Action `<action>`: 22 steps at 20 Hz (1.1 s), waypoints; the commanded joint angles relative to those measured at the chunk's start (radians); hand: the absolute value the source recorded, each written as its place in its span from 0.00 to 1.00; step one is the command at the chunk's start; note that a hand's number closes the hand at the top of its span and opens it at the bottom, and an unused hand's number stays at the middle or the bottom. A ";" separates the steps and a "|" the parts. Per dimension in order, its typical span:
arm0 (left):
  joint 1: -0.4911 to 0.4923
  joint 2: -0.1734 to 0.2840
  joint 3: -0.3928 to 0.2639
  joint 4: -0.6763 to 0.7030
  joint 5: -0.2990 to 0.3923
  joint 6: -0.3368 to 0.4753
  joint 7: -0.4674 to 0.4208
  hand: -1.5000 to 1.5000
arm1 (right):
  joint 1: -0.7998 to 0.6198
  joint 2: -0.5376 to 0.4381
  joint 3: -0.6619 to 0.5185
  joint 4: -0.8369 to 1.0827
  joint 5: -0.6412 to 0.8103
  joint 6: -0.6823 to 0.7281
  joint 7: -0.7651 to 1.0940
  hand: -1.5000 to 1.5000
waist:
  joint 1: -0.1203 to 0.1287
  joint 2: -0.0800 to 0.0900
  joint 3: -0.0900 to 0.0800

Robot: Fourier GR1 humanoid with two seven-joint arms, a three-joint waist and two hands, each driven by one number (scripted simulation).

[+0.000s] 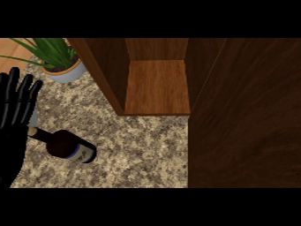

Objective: Pick up the wine, place it into the cabinet and close the cabinet

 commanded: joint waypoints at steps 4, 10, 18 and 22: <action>0.115 0.116 0.138 -0.082 0.246 -0.198 -0.041 0.00 | 0.059 0.006 0.048 -0.154 -0.009 0.020 0.083 0.00 | 0.003 0.004 -0.015; 0.224 0.095 0.172 -0.082 0.539 -0.237 0.091 0.00 | 0.143 -0.029 0.168 -0.232 -0.096 0.144 0.155 0.00 | 0.007 0.003 -0.015; 0.206 0.136 0.212 -0.351 0.651 -0.057 0.344 0.00 | -0.001 -0.068 0.148 -0.459 -0.136 0.069 0.501 0.00 | 0.003 0.006 -0.015; 0.239 0.130 0.232 -0.392 0.666 -0.064 0.365 0.00 | -0.040 -0.043 0.176 -0.456 -0.114 0.043 0.533 0.00 | 0.006 0.004 -0.015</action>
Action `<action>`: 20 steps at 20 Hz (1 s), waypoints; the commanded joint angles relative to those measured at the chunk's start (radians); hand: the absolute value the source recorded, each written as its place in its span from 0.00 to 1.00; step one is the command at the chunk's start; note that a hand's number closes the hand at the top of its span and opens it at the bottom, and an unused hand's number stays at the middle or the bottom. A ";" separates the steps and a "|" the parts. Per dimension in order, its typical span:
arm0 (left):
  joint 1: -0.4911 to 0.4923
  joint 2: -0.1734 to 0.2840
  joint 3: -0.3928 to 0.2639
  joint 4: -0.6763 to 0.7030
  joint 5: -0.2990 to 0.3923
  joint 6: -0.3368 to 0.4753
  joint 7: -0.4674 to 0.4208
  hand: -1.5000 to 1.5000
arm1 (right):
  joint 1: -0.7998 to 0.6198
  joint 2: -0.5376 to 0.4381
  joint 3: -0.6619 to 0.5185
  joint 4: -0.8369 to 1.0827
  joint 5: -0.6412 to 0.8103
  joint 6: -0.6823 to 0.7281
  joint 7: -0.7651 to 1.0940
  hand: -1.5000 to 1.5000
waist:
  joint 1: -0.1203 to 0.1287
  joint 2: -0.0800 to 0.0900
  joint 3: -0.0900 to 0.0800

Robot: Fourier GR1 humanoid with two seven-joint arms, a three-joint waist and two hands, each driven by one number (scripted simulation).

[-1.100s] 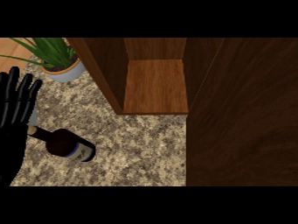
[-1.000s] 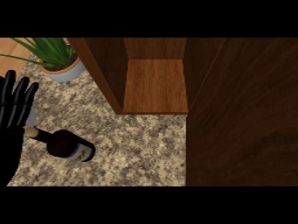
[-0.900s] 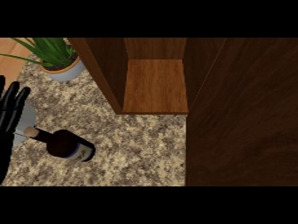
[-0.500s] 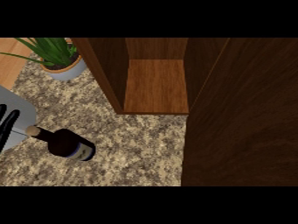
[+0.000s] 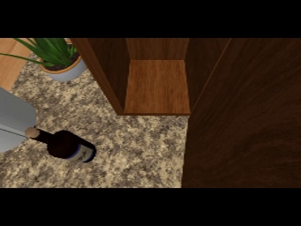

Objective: Pick up the wine, place it into the cabinet and close the cabinet

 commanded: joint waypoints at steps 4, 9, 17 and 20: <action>0.002 0.010 0.032 -0.176 0.097 0.071 0.113 0.00 | -0.111 -0.029 -0.052 -0.147 -0.072 -0.059 0.215 0.00 | 0.002 -0.003 0.000; -0.057 0.037 0.051 -0.136 0.104 0.108 0.180 0.00 | -0.238 -0.016 -0.006 -0.114 -0.009 -0.119 0.315 0.00 | 0.001 -0.001 -0.001; -0.120 0.044 0.029 -0.111 0.027 0.152 0.214 0.00 | -0.340 -0.063 -0.103 -0.173 -0.080 -0.140 0.466 0.00 | -0.007 -0.001 0.000; -0.121 0.007 -0.031 -0.119 -0.031 0.194 0.216 0.00 | -0.382 -0.055 -0.107 -0.114 -0.054 -0.147 0.445 0.00 | -0.005 0.001 0.000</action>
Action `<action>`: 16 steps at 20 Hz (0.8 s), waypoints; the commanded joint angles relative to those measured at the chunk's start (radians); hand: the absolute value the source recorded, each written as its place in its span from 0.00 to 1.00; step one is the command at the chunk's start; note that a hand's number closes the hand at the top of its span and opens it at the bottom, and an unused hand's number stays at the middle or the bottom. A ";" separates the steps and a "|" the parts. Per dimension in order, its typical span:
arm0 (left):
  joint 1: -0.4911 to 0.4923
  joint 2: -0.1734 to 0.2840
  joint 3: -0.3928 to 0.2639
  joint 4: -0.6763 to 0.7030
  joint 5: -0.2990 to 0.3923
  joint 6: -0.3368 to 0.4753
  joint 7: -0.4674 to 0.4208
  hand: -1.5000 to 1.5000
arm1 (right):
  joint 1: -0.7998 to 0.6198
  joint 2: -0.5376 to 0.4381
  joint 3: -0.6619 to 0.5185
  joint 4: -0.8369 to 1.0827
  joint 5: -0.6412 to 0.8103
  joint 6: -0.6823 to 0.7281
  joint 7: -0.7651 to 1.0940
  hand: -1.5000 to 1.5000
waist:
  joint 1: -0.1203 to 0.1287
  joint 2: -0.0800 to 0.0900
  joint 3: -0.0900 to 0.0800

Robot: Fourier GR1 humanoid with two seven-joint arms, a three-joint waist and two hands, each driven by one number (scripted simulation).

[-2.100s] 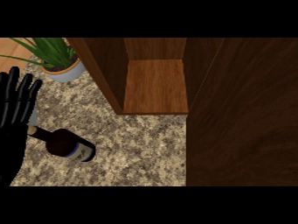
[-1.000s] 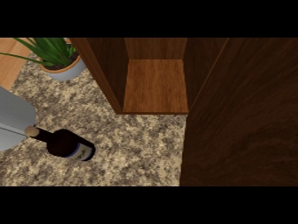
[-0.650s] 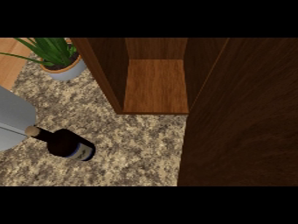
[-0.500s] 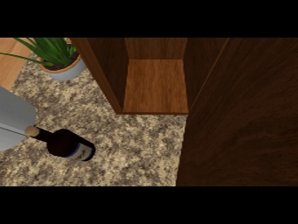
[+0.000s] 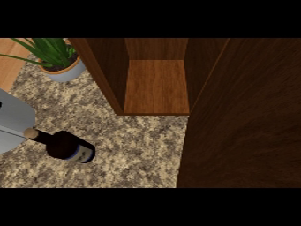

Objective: Pick up the wine, place it into the cabinet and close the cabinet

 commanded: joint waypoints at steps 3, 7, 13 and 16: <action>-0.041 -0.018 -0.031 -0.021 -0.088 0.045 -0.018 0.00 | -0.065 0.003 0.052 -0.147 0.008 -0.052 0.155 0.00 | -0.005 0.000 0.000; -0.026 -0.011 0.030 0.063 -0.060 -0.014 -0.074 0.00 | -0.149 -0.001 0.062 -0.102 0.035 -0.076 0.191 0.00 | -0.001 0.001 -0.001; -0.012 -0.037 -0.011 0.127 -0.159 -0.051 -0.133 0.00 | -0.099 -0.024 -0.018 -0.115 -0.037 -0.039 0.155 0.00 | -0.004 0.003 0.000; 0.058 -0.077 -0.026 0.162 -0.195 -0.106 -0.212 0.00 | -0.238 -0.051 -0.031 -0.120 -0.019 -0.092 0.292 0.00 | -0.005 0.000 -0.001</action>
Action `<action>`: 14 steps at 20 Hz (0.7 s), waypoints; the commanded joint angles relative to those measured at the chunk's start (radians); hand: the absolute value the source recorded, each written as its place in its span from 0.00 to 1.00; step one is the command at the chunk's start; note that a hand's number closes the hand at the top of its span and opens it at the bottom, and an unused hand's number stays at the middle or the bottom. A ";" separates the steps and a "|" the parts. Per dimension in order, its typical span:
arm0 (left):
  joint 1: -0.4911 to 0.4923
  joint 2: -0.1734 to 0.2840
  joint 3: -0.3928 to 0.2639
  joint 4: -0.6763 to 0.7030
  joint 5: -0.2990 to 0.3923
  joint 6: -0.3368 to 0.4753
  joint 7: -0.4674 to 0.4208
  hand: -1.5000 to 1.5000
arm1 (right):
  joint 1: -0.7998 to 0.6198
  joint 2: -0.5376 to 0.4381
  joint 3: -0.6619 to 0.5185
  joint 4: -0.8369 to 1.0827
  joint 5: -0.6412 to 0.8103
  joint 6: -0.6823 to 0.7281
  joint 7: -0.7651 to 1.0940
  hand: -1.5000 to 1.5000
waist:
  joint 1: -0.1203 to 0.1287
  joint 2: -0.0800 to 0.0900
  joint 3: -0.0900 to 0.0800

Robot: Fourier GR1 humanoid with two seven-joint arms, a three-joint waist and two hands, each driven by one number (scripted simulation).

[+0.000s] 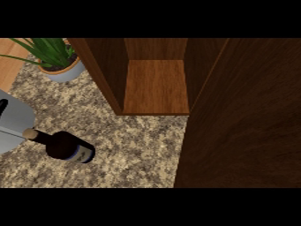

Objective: Pick up the wine, place it into the cabinet and close the cabinet

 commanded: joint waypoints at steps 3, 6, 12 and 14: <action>0.071 -0.048 -0.054 0.065 -0.095 -0.049 -0.072 0.00 | 0.007 -0.025 -0.059 -0.156 -0.088 -0.013 0.131 0.00 | -0.004 -0.001 0.000; 0.028 -0.002 0.027 0.180 -0.044 -0.099 -0.106 0.00 | -0.064 -0.046 -0.085 -0.107 -0.100 -0.009 0.131 0.00 | -0.002 0.000 0.000; 0.113 -0.089 -0.035 0.241 -0.134 -0.126 -0.215 0.00 | -0.075 -0.022 -0.033 -0.090 -0.051 -0.036 0.124 0.00 | 0.000 0.000 0.000; 0.091 -0.083 -0.034 0.300 -0.150 -0.149 -0.250 0.00 | -0.038 -0.007 0.029 -0.122 0.001 -0.046 0.144 0.00 | -0.002 0.000 0.000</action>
